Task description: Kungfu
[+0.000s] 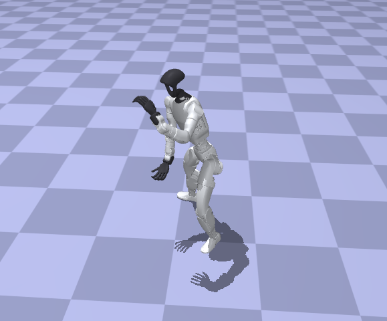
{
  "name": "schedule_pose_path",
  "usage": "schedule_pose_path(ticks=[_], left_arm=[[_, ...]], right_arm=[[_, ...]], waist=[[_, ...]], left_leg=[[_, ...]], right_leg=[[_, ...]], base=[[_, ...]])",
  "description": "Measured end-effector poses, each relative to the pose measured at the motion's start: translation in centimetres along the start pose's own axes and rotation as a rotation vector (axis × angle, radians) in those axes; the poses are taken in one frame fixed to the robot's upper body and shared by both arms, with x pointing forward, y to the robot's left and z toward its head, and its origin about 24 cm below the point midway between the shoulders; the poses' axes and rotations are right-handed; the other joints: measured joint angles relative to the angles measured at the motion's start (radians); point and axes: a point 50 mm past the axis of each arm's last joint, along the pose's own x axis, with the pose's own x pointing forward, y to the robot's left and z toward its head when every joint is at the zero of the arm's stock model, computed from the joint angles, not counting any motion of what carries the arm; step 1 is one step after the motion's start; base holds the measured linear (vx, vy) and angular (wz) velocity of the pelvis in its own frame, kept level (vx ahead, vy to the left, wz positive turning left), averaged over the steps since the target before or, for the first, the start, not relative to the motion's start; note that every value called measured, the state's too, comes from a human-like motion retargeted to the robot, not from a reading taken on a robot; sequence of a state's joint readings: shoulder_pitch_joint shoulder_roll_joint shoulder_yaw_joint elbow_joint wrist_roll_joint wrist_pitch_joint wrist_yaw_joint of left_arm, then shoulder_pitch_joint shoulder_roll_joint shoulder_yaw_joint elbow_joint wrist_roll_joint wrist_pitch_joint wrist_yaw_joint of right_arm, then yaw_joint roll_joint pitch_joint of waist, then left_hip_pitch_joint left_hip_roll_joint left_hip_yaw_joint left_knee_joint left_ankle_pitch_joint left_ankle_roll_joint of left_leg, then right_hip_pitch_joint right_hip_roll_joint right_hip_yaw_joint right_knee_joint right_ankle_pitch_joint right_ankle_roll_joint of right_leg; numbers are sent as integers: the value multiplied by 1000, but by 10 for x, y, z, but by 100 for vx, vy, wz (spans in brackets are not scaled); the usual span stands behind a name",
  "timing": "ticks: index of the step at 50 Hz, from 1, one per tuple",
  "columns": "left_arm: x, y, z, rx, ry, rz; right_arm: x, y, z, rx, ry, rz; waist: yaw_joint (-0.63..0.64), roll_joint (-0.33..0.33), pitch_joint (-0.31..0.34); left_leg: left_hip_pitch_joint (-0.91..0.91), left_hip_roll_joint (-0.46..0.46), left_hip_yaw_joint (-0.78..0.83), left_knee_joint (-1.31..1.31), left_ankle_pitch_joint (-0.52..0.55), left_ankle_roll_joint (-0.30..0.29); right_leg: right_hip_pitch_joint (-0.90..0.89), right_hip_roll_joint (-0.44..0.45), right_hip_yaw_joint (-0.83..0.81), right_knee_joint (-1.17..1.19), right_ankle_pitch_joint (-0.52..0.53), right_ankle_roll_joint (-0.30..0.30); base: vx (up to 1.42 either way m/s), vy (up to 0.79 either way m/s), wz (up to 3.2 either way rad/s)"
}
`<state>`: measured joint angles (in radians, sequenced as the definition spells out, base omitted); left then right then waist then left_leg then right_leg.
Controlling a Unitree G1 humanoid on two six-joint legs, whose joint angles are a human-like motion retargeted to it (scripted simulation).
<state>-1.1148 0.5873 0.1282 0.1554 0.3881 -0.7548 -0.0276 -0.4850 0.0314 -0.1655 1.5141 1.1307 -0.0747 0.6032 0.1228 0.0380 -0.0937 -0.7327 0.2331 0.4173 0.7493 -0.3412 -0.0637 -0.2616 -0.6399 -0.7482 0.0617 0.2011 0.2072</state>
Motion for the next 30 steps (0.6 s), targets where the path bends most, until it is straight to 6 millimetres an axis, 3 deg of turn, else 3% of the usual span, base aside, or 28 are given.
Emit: schedule_pose_path(ticks=[2, 5, 10, 14, 17, 21, 25, 30], left_arm=[[5, -1, 3, -20, -21, 15], [8, 0, 5, -37, -32, 34], [-4, -2, -1, -42, 19, 78], [-20, -10, -9, -93, 108, 104], [-40, -15, -17, -171, 203, 154], [-84, -25, -27, -334, 391, 265], [-148, -42, -31, -500, 655, 376], [-252, -70, -9, -696, 1066, 568]], right_arm=[[4, 3, 10, 38, -51, -97], [14, 20, 15, -3, -68, -65], [18, 34, -9, -195, 58, 120], [18, 38, -13, -385, 107, 162], [23, 55, -7, -526, 51, 216], [28, 101, 10, -622, -96, 401], [22, 160, 39, -644, -316, 606], [-23, 240, 88, -659, -700, 868]], waist=[[56, -18, 6], [89, -30, 23], [45, -10, 21], [36, -34, 23], [27, -52, 25], [3, -59, 21], [-26, -60, 19], [-86, -65, 7]], left_leg=[[-19, -13, 2, 17, -17, 11], [-43, -25, -22, 35, -27, 20], [-60, -20, -85, 24, -7, 26], [-39, -12, -92, -11, 23, 22], [-13, -6, -93, -45, 53, 14], [42, 14, -97, -118, 108, -3], [130, 43, -88, -233, 186, -25], [259, 85, -49, -391, 293, -59]], right_leg=[[-28, -23, 16, 25, 13, -11], [-29, -28, 23, 52, 16, -52], [-17, 17, 99, 111, -11, -100], [-31, 25, 112, 143, -20, -87], [-33, 28, 106, 150, -32, -40], [-34, 45, 98, 176, -84, -11], [-83, 71, 171, 256, -145, -28], [-156, 114, 286, 363, -250, -24]], base=[[-2, 23, 14], [-5, 6, 37], [0, -8, 50], [-5, -21, -7], [-8, -28, -21], [-12, -40, -32], [-11, -41, -53], [-12, -61, -63]])
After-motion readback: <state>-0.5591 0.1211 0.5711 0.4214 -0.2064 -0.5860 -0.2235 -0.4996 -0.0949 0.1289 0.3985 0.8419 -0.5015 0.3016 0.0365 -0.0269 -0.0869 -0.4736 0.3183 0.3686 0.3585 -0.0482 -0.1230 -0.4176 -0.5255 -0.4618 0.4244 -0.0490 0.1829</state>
